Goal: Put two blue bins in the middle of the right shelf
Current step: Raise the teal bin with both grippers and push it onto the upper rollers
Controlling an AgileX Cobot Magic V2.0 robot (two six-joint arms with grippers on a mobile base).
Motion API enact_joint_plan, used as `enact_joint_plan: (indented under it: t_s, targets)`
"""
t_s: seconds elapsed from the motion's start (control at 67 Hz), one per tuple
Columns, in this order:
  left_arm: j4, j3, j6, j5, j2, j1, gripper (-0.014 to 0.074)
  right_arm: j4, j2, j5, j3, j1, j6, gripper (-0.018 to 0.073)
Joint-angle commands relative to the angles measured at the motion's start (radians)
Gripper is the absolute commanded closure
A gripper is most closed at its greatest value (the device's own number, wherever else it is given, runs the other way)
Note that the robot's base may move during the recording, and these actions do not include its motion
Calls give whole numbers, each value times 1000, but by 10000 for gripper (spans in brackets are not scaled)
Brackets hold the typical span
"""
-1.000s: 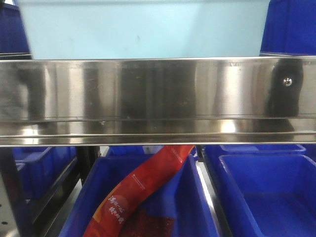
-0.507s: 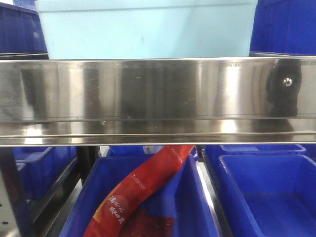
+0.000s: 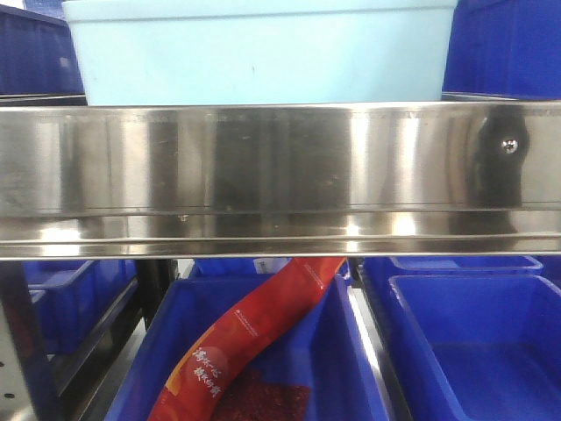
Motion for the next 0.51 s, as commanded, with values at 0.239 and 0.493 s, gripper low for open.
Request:
enact_joint_plan:
  t_s: [0.239,0.493]
  targets:
    - [0,350,-18,-202,-296,12,707,-17,-289,-327,479,-5,1,720]
    - [33,422,-18,-206,-492,12,707,-17,-572,-367,659,-5,1,720]
